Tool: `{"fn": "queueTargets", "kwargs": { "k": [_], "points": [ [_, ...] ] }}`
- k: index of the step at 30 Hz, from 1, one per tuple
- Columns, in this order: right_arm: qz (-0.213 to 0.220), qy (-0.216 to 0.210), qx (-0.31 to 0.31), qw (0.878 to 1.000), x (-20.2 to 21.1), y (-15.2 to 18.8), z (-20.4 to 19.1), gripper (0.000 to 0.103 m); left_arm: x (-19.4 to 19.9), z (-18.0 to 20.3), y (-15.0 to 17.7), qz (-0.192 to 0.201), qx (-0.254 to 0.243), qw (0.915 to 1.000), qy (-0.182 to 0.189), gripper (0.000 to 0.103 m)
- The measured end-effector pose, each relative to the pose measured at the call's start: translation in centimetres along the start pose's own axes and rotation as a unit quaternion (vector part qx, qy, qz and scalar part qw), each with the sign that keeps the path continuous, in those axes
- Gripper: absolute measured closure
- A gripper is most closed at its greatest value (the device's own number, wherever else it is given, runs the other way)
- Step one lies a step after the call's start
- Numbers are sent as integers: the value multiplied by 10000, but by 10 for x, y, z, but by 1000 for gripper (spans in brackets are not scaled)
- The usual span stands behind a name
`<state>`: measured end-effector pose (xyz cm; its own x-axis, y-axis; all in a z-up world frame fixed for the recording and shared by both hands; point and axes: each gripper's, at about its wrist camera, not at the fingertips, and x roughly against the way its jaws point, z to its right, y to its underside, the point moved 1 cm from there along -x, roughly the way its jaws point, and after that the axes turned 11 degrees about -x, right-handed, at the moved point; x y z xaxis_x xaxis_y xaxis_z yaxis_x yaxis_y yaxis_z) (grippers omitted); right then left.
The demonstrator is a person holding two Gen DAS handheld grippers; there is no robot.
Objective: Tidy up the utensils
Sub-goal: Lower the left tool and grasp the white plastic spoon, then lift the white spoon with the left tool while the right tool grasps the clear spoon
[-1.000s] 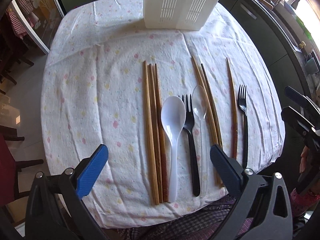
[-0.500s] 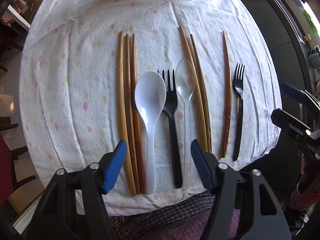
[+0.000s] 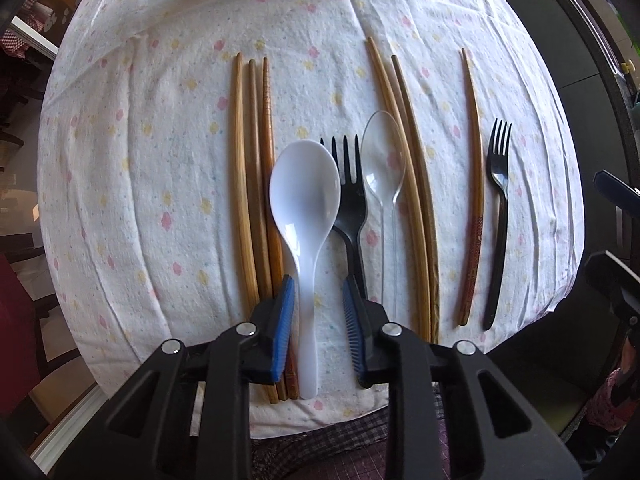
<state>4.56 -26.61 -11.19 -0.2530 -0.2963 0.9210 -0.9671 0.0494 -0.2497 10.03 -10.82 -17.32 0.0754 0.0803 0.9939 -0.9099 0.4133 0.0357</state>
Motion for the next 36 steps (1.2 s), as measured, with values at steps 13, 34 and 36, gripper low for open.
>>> {"fn": "queueTargets", "kwargs": {
  "k": [13, 34, 36],
  "points": [
    [-83, 64, 36, 9999, 1, 0, -4, 4, -20, 3, -5, -147, -74, 9997, -191, 95],
    [-1621, -418, -608, 9840, -84, -20, -73, 54, 35, -53, 19, 532, 230, 9983, 15, 95],
    [-1582, -280, -605, 9852, -91, -18, -77, 64, 34, -52, 24, 539, 227, 9983, 32, 95]
  ]
}}
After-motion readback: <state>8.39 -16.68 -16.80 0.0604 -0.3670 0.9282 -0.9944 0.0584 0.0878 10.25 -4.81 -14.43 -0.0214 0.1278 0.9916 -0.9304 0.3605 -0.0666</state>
